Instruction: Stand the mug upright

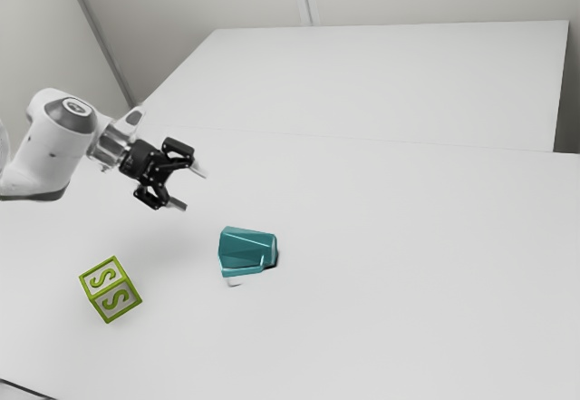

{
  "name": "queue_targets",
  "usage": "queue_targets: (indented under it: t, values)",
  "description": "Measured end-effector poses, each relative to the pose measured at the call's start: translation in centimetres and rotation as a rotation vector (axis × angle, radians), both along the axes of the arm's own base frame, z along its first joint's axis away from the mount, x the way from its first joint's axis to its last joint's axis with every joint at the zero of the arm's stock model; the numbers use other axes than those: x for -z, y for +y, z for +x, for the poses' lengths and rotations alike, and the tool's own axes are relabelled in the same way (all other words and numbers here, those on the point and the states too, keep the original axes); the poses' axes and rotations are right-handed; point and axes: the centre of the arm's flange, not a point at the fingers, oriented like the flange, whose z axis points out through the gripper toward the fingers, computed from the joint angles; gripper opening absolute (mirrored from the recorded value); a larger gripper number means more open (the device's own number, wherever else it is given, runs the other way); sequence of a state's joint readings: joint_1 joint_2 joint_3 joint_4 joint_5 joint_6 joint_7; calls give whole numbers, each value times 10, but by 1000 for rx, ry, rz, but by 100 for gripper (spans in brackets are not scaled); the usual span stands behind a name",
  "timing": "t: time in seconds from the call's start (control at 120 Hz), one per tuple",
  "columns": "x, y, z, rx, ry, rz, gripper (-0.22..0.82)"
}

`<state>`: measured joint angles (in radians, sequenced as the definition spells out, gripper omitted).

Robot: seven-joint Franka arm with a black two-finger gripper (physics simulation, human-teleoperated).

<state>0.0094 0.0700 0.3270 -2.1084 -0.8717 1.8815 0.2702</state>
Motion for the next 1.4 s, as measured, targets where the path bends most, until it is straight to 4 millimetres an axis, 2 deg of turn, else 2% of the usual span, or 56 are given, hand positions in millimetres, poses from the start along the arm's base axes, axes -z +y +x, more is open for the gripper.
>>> queue_targets:
  t: [0.142, 0.292, 0.5, 0.733, 0.85, 1.008, 1.117, 1.283, 1.4]
  values:
    - [29, -11, -4, -9, -73, -98, 60]
    - [66, 1, -7, -21, -114, -136, 60]
    - [86, 6, -7, 12, -194, -153, 60]
    - [120, 8, -11, 48, -224, -162, 60]
    - [121, 7, -11, 71, -258, -164, 60]
    - [103, 0, -26, 109, -331, -176, 60]
    - [97, -5, -37, 128, -364, -183, 60]
    - [104, -10, -55, 135, -376, -190, 60]
    - [107, -12, -59, 130, -383, -186, 60]
